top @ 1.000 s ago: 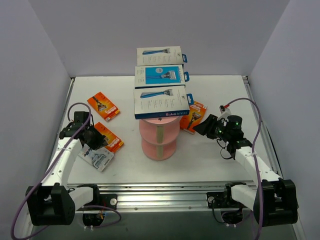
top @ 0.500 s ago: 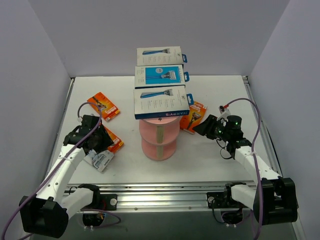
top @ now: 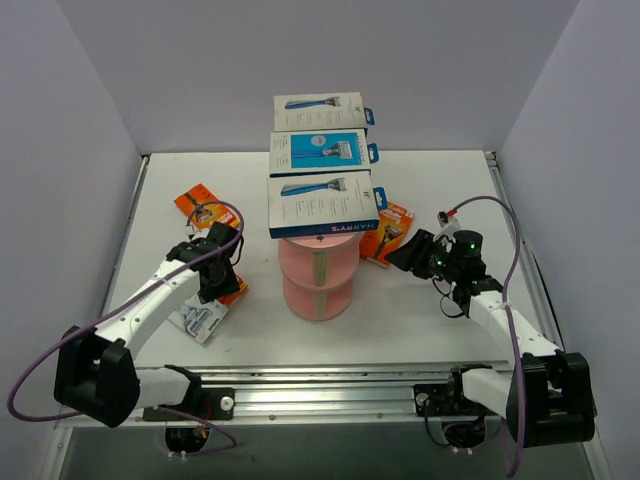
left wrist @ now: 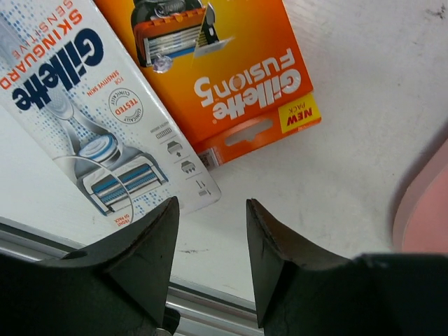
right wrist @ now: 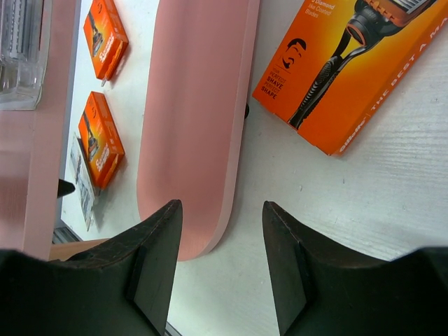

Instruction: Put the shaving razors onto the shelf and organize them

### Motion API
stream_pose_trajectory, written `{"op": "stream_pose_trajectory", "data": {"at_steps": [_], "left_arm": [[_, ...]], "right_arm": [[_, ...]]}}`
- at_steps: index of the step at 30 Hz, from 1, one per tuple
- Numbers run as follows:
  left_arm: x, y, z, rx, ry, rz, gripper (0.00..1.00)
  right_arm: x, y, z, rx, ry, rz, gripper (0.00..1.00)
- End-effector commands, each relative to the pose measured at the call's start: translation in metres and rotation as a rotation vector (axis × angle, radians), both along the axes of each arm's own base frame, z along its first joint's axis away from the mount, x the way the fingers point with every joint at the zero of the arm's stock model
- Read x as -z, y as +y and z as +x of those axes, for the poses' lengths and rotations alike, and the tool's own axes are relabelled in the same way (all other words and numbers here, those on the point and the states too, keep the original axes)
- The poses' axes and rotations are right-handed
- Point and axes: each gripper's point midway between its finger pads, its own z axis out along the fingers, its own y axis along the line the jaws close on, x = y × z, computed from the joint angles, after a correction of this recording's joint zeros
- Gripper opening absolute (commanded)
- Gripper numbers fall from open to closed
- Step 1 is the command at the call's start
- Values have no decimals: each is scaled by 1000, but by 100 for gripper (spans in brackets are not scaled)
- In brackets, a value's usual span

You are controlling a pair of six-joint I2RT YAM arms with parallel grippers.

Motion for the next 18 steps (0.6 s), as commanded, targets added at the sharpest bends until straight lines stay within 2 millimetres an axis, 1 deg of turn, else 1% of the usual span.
{"op": "stream_pose_trajectory", "data": {"at_steps": [1,5,12,18], "left_arm": [[-4,11,8,-44,7,94,53],[7,8,10,-50,35,99,55],[19,5,12,-45,73,104,56],[32,2,10,-47,117,104,57]], "right_arm": [[-4,-1,3,-7,-31,0,45],[-4,-2,4,-2,-32,-4,45],[-1,-3,4,-2,-25,-8,45],[0,-3,4,1,-22,-11,45]]}}
